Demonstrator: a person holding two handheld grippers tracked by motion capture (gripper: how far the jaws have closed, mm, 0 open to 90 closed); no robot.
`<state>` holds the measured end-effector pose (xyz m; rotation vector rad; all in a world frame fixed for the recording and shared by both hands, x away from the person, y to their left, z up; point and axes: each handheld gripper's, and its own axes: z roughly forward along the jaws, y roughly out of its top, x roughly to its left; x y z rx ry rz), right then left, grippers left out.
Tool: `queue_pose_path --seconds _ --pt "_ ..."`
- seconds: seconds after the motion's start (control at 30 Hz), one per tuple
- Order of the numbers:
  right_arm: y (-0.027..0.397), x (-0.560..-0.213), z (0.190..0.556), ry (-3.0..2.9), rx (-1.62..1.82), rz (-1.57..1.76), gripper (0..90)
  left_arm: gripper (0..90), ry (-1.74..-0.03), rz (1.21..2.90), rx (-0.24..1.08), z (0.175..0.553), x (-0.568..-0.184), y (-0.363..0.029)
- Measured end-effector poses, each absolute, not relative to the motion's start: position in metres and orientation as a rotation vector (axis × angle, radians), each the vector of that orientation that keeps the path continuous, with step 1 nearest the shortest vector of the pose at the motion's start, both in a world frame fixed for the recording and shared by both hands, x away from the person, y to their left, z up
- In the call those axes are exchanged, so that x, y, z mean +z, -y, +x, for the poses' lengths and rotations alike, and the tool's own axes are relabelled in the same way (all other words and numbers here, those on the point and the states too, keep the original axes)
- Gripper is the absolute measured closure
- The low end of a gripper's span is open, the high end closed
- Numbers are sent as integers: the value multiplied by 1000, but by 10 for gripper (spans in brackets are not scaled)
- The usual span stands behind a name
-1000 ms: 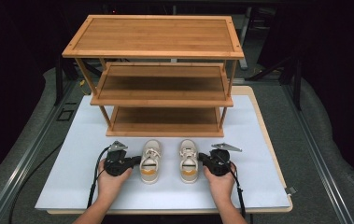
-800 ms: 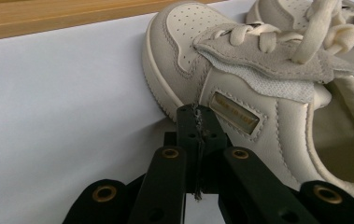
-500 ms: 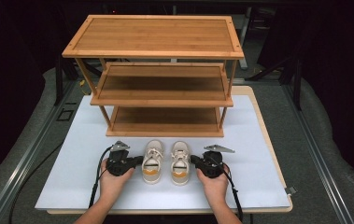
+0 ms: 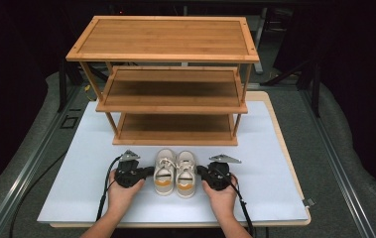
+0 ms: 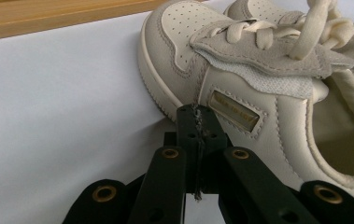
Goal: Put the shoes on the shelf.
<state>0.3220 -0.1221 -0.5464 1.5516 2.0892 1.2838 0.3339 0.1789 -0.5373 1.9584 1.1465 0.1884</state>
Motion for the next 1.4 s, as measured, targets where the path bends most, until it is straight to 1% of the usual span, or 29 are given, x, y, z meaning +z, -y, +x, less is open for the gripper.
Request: queue_pose_path --seconds 0.07,0.17,0.23,0.27,0.4,0.47,0.53,0.6,0.8,0.97,1.0,1.03,1.07,1.1,1.13,1.2,1.27,1.3,1.33,1.4 --pt "123 -548 319 -2083 1293 1565 827 893 -1151 1957 181 336 -538 -181" --pt "126 -547 310 -2090 1327 1610 813 861 -1167 1947 183 341 -539 -183" --pt "129 -543 306 -2105 1339 1600 809 854 -1179 1928 186 344 -538 -185" --pt "133 -538 300 -2098 1371 1594 791 844 -1183 1924 188 346 -538 -185" --pt "142 -527 294 -2093 1410 1579 791 837 -1197 1924 177 351 -541 -187" --pt "142 -528 293 -2119 1416 1574 795 847 -1189 1919 156 353 -543 -186" --pt "141 -528 293 -2137 1410 1579 795 850 -1179 1926 174 352 -543 -184" --pt "135 -533 294 -2170 1437 1566 789 876 -1166 1931 163 353 -543 -184" --pt "133 -534 292 -2162 1444 1559 794 896 -1159 1939 169 353 -542 -180" --pt "128 -536 289 -2126 1450 1562 832 898 -1152 1990 223 350 -538 -174" --pt "127 -536 289 -2116 1441 1548 830 898 -1151 1989 219 350 -538 -174" --pt "128 -535 289 -2115 1422 1558 784 893 -1153 1983 210 350 -538 -175" --pt "128 -535 289 -2115 1422 1558 784 893 -1156 1979 202 349 -537 -175" --pt "131 -535 290 -2095 1438 1584 721 812 -1156 1974 202 348 -536 -176" --pt "131 -535 290 -2095 1438 1584 721 812 -1158 1958 196 346 -533 -178" --pt "135 -529 286 -2057 1470 1575 668 767 -1153 1924 205 340 -527 -181" --pt "136 -528 285 -2045 1476 1569 650 753 -1142 1908 218 334 -520 -186" --pt "135 -524 283 -2019 1512 1568 609 680 -1143 1888 213 331 -518 -187" --pt "135 -524 283 -2019 1512 1568 609 680 -1144 1876 204 330 -517 -188" --pt "132 -522 282 -2027 1523 1548 574 605 -1141 1844 193 325 -514 -189"
